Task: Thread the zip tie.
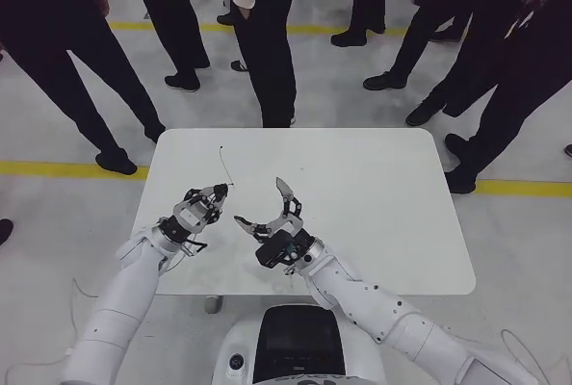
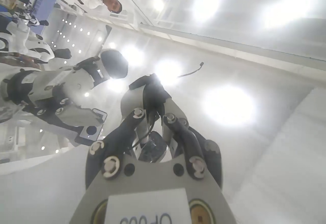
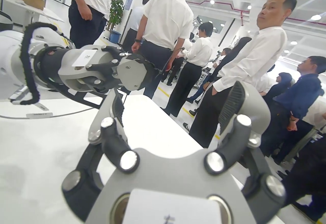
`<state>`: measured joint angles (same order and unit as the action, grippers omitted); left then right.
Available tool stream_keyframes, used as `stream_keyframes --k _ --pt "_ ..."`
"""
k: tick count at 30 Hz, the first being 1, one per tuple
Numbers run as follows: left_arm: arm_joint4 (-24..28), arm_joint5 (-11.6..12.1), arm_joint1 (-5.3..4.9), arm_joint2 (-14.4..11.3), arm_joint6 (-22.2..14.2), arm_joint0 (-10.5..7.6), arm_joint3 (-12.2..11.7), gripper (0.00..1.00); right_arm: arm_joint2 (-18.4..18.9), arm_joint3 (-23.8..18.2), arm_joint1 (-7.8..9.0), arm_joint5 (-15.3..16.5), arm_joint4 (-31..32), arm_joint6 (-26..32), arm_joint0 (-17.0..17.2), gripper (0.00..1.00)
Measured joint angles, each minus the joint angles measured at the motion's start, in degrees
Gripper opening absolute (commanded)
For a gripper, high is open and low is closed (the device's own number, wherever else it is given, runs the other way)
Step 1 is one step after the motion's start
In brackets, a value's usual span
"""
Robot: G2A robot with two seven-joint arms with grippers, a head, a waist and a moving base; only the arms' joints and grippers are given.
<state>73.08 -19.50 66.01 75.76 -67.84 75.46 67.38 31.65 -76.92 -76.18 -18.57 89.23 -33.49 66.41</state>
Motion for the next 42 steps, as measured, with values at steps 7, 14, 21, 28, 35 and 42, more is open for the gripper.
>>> stream_keyframes --k 7,14,21,28,35,42 --pt "0.1 0.0 -0.02 -0.3 -0.1 -0.30 -0.5 0.00 0.1 1.1 -1.61 1.1 0.2 -1.6 -0.4 0.46" --pt "0.1 0.0 -0.02 -0.3 -0.1 -0.30 -0.5 0.00 -0.2 3.3 -3.23 2.0 0.7 -0.6 -1.6 0.39" --pt "0.1 0.0 -0.02 -0.3 -0.1 -0.30 -0.5 0.00 -0.5 5.9 -4.83 2.0 0.7 0.1 -2.8 0.31" --pt "0.1 0.0 -0.02 -0.3 -0.1 -0.30 -0.5 0.00 -0.5 8.1 -6.15 1.6 0.7 0.4 -3.7 0.24" --pt "0.1 0.0 -0.02 -0.3 -0.1 -0.30 -0.5 0.00 -0.3 9.5 -6.94 1.5 0.7 0.4 -4.1 0.21" --pt "0.1 0.0 -0.02 -0.3 -0.1 -0.30 -0.5 0.00 -0.2 10.2 -7.39 1.3 0.7 0.1 -4.2 0.15"
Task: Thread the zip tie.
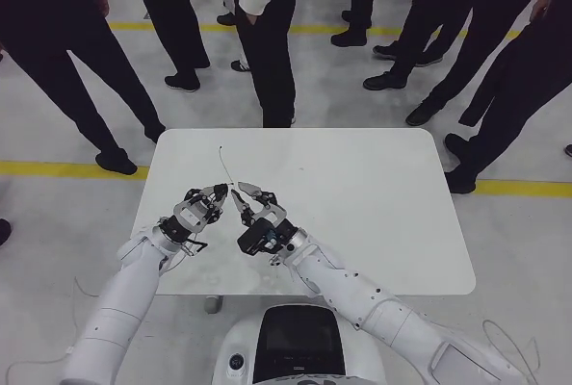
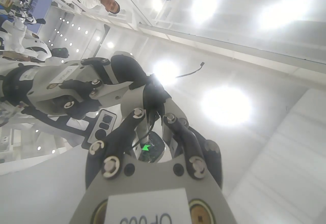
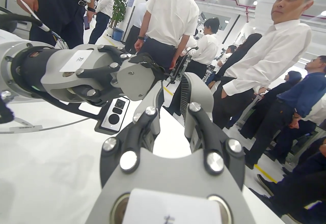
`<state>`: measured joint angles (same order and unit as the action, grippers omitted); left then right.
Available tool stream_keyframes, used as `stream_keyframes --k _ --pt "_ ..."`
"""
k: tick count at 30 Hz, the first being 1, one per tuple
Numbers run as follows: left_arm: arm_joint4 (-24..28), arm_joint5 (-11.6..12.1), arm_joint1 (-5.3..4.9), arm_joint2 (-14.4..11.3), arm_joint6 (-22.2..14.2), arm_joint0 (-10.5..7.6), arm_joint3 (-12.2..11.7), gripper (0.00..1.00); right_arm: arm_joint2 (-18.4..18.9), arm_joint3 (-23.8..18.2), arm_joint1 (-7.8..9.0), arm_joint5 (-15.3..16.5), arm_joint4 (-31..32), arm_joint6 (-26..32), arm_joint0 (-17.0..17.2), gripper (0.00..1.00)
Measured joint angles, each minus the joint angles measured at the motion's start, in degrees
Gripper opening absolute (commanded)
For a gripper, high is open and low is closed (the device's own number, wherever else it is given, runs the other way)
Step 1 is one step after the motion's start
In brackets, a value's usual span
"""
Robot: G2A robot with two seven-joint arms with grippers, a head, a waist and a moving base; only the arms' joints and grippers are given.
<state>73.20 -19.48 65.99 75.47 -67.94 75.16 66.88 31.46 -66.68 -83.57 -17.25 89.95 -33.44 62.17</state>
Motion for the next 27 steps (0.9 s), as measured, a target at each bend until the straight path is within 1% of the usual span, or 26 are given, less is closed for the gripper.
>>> stream_keyframes --k 7,11,12,14,15,27 --pt "0.0 0.0 0.00 0.0 0.0 0.00 0.0 0.00 0.0 0.5 -0.32 0.0 0.0 0.0 -0.3 0.14" --pt "0.0 0.0 0.00 0.0 0.0 0.00 0.0 0.00 -0.2 0.7 -0.45 0.1 0.0 0.0 -0.5 0.11" --pt "0.0 0.0 0.00 0.0 0.0 0.00 0.0 0.00 -0.2 0.7 -0.48 0.1 0.0 0.0 -0.5 0.09" --pt "0.0 0.0 0.00 0.0 0.0 0.00 0.0 0.00 -0.3 0.8 -0.55 0.1 0.0 0.0 -0.6 0.01" --pt "0.0 0.0 0.00 0.0 0.0 0.00 0.0 0.00 -0.3 0.9 -0.57 0.1 0.0 0.0 -0.7 0.00" --pt "0.0 0.0 0.00 0.0 0.0 0.00 0.0 0.00 -0.4 1.2 -0.46 -0.5 0.0 -0.2 -0.8 0.00"
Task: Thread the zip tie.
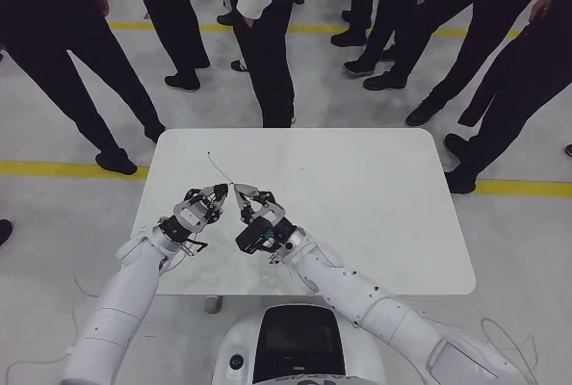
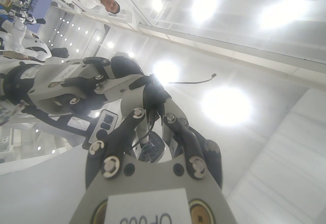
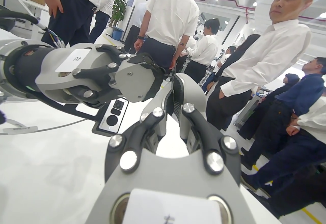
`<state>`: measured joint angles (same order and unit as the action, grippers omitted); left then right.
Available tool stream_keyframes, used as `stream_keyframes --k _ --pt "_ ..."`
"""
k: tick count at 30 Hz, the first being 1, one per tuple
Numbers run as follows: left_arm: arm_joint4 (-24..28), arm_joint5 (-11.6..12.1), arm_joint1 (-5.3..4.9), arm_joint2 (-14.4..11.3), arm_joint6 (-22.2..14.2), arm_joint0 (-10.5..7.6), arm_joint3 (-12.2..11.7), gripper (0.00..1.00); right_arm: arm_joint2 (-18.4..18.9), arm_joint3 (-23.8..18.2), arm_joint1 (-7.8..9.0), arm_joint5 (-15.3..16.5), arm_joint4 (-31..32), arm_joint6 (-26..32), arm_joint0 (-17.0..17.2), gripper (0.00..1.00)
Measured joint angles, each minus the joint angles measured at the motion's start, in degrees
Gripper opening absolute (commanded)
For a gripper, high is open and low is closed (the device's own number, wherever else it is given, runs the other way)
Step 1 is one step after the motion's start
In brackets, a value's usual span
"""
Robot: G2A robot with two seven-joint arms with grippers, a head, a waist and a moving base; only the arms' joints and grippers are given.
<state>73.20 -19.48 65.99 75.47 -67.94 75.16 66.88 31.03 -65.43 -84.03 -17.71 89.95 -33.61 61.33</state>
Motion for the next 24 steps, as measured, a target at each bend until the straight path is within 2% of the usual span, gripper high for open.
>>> stream_keyframes --k 24 --pt "0.0 0.0 0.00 0.0 0.0 0.00 0.0 0.00 0.5 -1.0 1.98 -0.9 0.0 0.7 1.6 0.00"
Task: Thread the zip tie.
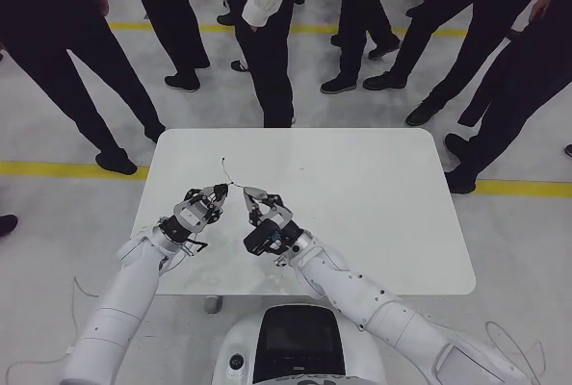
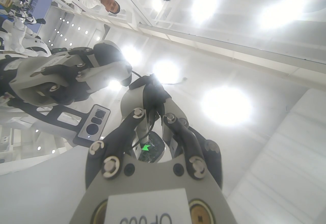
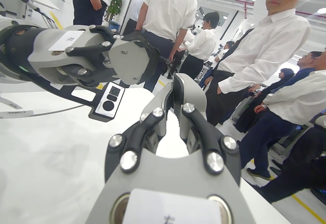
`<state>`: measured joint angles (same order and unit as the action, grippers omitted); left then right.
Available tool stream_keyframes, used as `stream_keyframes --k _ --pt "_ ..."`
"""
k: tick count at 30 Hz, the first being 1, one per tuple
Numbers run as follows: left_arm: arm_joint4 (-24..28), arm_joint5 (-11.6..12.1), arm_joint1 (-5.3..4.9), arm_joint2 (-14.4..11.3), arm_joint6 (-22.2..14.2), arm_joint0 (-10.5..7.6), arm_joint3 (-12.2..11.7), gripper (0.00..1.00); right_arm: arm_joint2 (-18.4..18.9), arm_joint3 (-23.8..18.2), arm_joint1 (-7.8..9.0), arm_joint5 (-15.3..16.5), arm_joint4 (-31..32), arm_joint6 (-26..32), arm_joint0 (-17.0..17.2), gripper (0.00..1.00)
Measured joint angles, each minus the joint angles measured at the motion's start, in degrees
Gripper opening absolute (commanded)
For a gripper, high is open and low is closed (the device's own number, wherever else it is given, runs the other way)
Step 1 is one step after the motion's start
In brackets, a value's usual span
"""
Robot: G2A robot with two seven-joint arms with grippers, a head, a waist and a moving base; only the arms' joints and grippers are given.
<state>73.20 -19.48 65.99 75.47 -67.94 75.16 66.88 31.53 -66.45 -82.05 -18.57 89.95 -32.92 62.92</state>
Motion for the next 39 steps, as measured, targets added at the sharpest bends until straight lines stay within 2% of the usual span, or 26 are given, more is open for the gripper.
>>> stream_keyframes --k 39 --pt "0.0 0.0 0.00 0.0 0.0 0.00 0.0 0.00 2.0 -2.4 3.35 -0.9 0.0 1.9 3.2 0.00"
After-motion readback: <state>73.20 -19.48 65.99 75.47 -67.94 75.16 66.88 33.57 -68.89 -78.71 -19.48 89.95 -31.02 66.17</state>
